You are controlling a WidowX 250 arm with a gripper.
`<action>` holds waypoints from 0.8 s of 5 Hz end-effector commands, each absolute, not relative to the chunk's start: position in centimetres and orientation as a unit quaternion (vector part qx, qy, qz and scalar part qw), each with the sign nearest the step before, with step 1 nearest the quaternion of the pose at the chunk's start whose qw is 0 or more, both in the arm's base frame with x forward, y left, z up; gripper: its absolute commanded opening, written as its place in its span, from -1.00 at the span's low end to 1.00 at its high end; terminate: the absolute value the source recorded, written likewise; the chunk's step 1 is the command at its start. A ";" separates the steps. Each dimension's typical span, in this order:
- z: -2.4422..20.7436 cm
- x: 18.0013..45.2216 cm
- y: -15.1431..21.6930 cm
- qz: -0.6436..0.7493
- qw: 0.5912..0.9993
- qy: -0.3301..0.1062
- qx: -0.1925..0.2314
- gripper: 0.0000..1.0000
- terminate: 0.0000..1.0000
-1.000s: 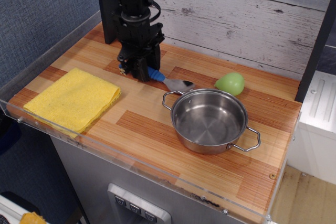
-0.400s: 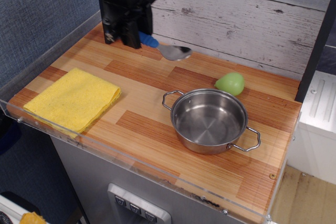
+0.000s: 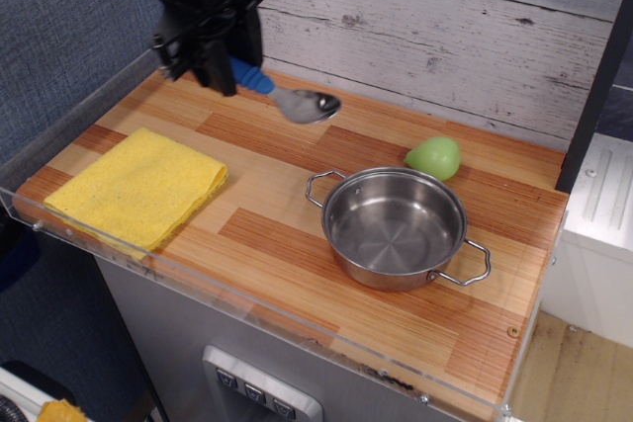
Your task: Move blue spoon from back center to front center of shelf.
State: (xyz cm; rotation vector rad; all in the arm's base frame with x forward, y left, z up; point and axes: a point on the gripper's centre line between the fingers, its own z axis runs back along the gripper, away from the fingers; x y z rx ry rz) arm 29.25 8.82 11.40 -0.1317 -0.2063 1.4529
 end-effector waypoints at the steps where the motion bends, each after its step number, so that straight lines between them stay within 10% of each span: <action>1: 11.8 26.8 9.6 0.643 0.755 -0.107 -0.063 -1.00 -1.00; 4: 9.8 24.9 7.8 0.612 0.785 -0.090 -0.036 -1.00 -1.00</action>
